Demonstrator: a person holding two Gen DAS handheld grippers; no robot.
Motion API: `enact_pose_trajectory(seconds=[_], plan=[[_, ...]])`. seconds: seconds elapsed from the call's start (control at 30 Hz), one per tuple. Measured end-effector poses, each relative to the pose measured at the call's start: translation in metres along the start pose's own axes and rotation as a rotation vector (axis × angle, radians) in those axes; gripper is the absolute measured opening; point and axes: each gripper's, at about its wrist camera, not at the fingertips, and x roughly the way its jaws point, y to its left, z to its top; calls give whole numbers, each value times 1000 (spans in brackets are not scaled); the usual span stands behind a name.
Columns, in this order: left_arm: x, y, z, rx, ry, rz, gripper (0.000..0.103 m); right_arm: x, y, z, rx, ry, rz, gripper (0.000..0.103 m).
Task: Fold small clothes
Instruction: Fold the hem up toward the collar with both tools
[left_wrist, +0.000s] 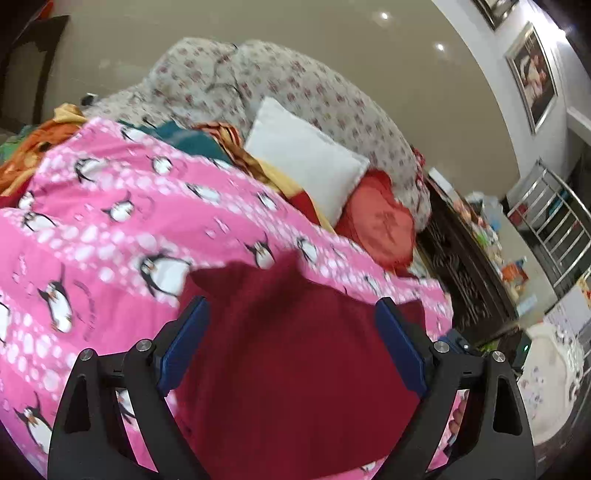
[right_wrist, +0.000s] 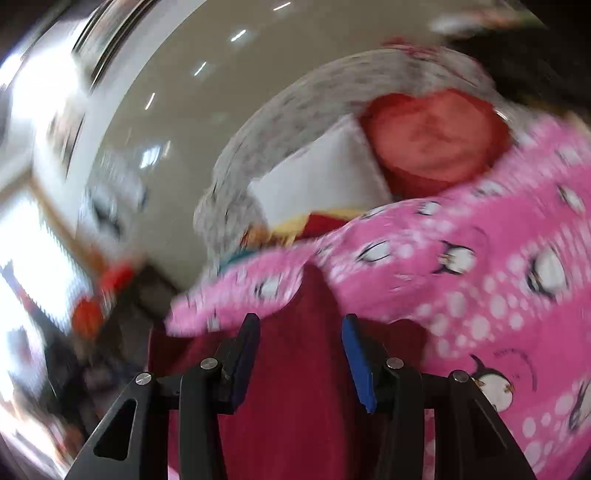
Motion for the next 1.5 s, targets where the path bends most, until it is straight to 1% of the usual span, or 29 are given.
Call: enact_pose_trajectory(seconds=[0.07, 0.1, 0.13, 0.17, 0.2, 0.23, 0.27, 0.3, 0.33, 0.37, 0.43, 0.47, 0.53, 0.63, 0.7, 0.8, 0.87, 0.93, 1.0, 1.03, 1.07, 1.1, 1.13, 1.2, 1.23, 1.3, 1.37, 1.4, 1.5], plan=[[17, -5, -8, 16, 28, 26, 90, 15, 25, -5, -134, 41, -85, 44], [24, -5, -7, 15, 36, 43, 90, 23, 33, -7, -173, 51, -99, 44], [34, -5, -9, 9, 46, 71, 90, 34, 36, -7, -183, 68, -105, 44], [45, -2, -10, 3, 55, 104, 90, 44, 36, -7, -175, 90, -115, 44], [54, 1, -9, 0, 63, 129, 90, 62, 33, -6, -164, 140, -158, 44], [66, 8, -8, -13, 75, 167, 90, 78, 26, -5, -156, 186, -226, 44], [73, 14, -8, -27, 76, 190, 90, 87, 18, -6, -148, 199, -265, 44], [80, 24, -7, -59, 83, 190, 90, 98, 7, -6, -133, 216, -301, 44], [85, 31, -6, -81, 88, 177, 90, 106, -1, -6, -119, 235, -319, 44], [87, 37, -4, -100, 77, 161, 90, 114, -12, -7, -92, 262, -328, 44], [89, 38, -1, -95, 66, 160, 90, 122, -28, -7, -27, 292, -291, 44], [88, 38, 0, -97, 72, 159, 90, 119, -30, -5, -12, 288, -277, 44], [81, 38, 0, -110, 66, 143, 90, 107, -27, -3, -23, 263, -259, 44], [56, 35, -6, -109, 50, 112, 90, 70, -13, -7, -74, 214, -248, 44], [36, 34, -17, -89, 37, 105, 90, 44, -3, -17, -122, 192, -230, 44], [22, 32, -34, -63, 41, 102, 90, 18, 2, -38, -178, 191, -216, 44], [18, 37, -49, -69, 55, 84, 90, 3, 1, -52, -193, 166, -227, 45], [21, 41, -64, -73, 76, 85, 90, 6, -2, -62, -210, 167, -263, 45], [38, 48, -77, -66, 127, 136, 90, 17, -7, -70, -231, 205, -276, 46], [44, 54, -83, -88, 148, 144, 90, 19, -7, -69, -233, 204, -280, 46], [45, 60, -87, -118, 152, 132, 90, 17, -5, -66, -227, 212, -285, 46], [42, 62, -90, -137, 136, 119, 90, 13, 0, -62, -225, 216, -291, 45], [36, 63, -92, -140, 125, 117, 90, 8, 5, -61, -228, 204, -287, 45], [22, 62, -96, -141, 108, 103, 90, -4, 23, -57, -251, 161, -250, 45], [13, 62, -99, -150, 92, 96, 90, -7, 38, -56, -271, 144, -213, 45], [0, 63, -110, -160, 69, 112, 90, -4, 62, -54, -296, 130, -127, 45], [-7, 64, -123, -163, 52, 123, 90, 13, 90, -52, -310, 147, -18, 45], [-7, 64, -128, -159, 46, 126, 90, 27, 104, -52, -306, 170, 49, 45], [1, 64, -139, -128, 57, 145, 90, 71, 142, -51, -266, 226, 161, 45]])
